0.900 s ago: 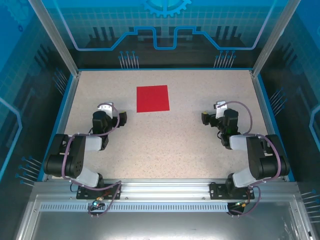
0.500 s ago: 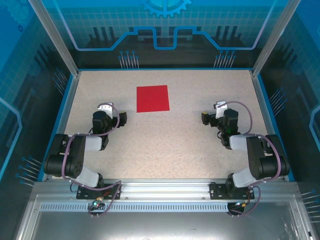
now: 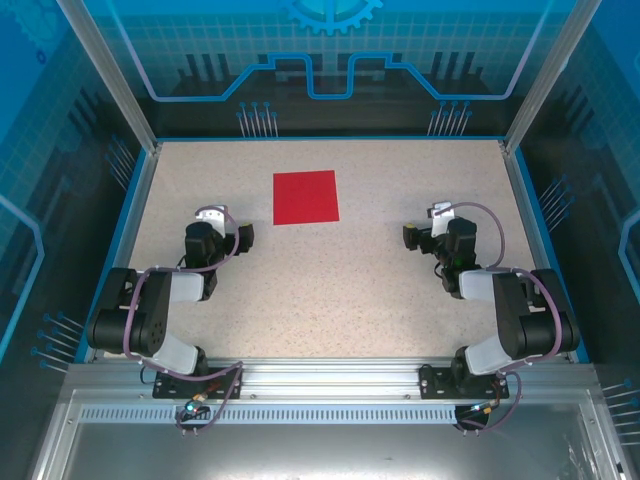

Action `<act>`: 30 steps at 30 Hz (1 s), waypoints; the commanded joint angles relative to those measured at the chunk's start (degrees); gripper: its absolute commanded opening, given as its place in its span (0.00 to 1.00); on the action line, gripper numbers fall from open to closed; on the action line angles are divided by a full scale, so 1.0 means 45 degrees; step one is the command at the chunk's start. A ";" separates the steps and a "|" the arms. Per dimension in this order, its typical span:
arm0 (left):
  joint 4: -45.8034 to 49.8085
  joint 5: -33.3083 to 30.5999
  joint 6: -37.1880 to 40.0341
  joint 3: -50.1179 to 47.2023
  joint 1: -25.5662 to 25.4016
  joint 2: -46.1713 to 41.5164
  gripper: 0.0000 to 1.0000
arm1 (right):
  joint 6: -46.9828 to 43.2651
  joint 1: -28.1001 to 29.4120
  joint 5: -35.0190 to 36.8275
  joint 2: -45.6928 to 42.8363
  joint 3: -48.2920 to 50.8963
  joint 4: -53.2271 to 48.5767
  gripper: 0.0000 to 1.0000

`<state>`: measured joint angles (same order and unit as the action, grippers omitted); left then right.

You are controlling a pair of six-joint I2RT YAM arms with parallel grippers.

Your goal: Fold a paper plane with a square sheet of paper (fold left side to right side)

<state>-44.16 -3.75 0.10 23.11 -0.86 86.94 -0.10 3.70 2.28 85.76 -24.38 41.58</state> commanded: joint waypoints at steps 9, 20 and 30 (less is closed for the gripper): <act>0.5305 -0.0231 -0.0769 0.2207 0.0041 -0.2472 0.99 | -0.0088 -0.0242 -0.0317 -0.0408 -0.0664 -0.1192 0.99; 1.1565 -0.0596 -0.2104 0.6386 -0.3954 -0.1240 0.99 | 0.2478 0.0408 -0.0923 -0.4119 -0.3466 -1.0330 0.99; 1.4699 -0.1036 -0.3066 1.2666 -0.4875 0.4950 0.99 | 0.3590 0.1883 -0.0167 -0.6688 -0.3198 -1.2594 0.99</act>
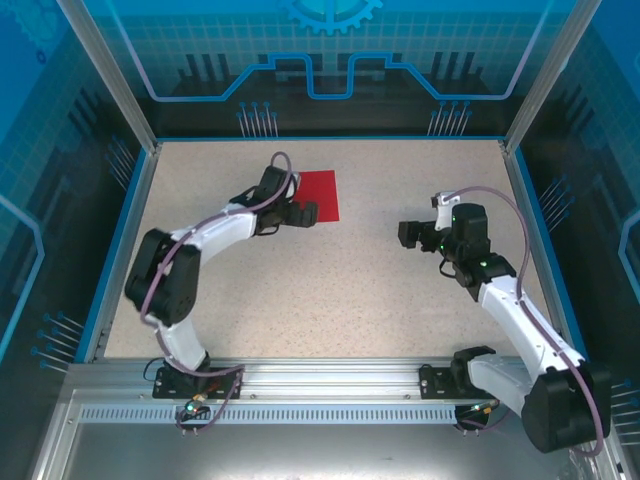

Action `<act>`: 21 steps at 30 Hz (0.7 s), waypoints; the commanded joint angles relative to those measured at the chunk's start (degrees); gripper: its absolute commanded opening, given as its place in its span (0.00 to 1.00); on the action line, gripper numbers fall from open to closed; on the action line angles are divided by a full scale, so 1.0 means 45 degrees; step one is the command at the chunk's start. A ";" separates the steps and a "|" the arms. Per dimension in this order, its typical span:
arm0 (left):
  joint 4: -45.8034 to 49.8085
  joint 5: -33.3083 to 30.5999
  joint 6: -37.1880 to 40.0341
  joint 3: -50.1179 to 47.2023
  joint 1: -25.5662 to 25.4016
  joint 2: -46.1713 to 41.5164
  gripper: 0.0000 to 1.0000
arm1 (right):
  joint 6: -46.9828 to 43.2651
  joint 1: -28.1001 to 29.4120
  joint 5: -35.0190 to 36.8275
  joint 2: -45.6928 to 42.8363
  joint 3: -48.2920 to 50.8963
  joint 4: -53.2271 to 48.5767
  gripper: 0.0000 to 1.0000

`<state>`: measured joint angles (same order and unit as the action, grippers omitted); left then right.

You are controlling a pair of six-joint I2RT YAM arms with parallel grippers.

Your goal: Fold a paper plane with a square sheet of paper (fold left side to right side)

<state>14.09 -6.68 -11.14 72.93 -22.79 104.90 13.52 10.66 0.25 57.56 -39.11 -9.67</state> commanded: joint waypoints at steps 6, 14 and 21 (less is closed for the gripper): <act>0.3402 -0.0610 -0.0675 0.5181 -0.0031 0.3881 0.99 | 0.0648 0.0636 0.0506 -0.0778 0.0282 -0.1630 0.99; 0.6006 -0.1466 -0.0397 0.8974 -0.0344 0.6808 0.99 | 0.0782 0.0816 0.0588 -0.0994 0.0361 -0.1623 0.99; 0.6516 -0.0966 -0.0543 0.9069 -0.0569 0.7323 0.99 | 0.0651 0.1001 0.0764 -0.1160 0.0397 -0.1732 0.99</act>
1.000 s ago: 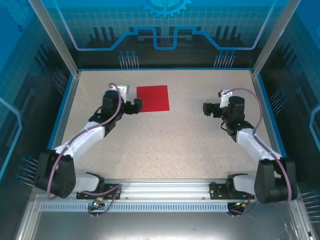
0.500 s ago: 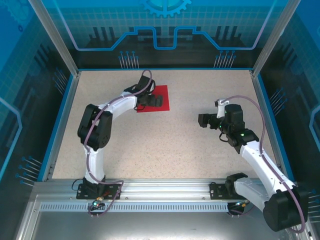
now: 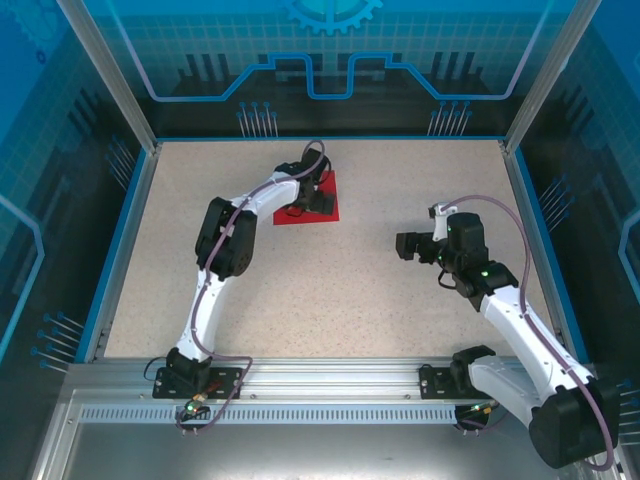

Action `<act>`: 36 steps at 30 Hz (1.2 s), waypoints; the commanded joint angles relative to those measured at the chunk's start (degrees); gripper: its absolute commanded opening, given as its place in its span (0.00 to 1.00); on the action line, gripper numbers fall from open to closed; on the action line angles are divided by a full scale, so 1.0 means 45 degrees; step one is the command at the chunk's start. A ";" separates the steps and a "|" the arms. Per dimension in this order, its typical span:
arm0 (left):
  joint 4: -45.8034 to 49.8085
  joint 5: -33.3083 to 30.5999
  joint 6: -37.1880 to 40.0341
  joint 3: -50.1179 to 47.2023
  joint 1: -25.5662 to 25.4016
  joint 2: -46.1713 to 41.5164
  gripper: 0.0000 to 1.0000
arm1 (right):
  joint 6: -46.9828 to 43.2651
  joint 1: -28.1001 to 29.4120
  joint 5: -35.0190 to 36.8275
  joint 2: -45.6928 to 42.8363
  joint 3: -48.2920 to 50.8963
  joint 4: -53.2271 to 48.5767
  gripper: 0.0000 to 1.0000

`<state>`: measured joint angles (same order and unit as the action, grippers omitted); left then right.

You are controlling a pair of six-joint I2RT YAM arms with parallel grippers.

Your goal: Fold a paper plane with a square sheet of paper (fold left side to right side)

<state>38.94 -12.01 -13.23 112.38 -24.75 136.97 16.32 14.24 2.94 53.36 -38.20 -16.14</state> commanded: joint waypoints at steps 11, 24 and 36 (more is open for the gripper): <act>0.0343 0.0430 -0.0940 -0.2498 -0.1015 -0.1021 0.99 | -0.0013 0.0255 0.0209 -0.0218 0.0109 -0.0397 0.99; -0.1854 0.0498 -0.3686 -0.8683 -0.3777 -0.4533 0.99 | 0.0433 0.0521 0.0327 0.0263 0.0070 -0.0244 0.99; -0.1648 0.0018 -0.3883 -0.9404 -0.4547 -0.6855 0.99 | 0.0764 0.1132 0.0681 0.1681 -0.0665 -0.0644 0.99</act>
<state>29.28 -13.54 -29.30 70.83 -45.39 110.24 18.55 17.80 4.54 59.75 -38.54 -17.37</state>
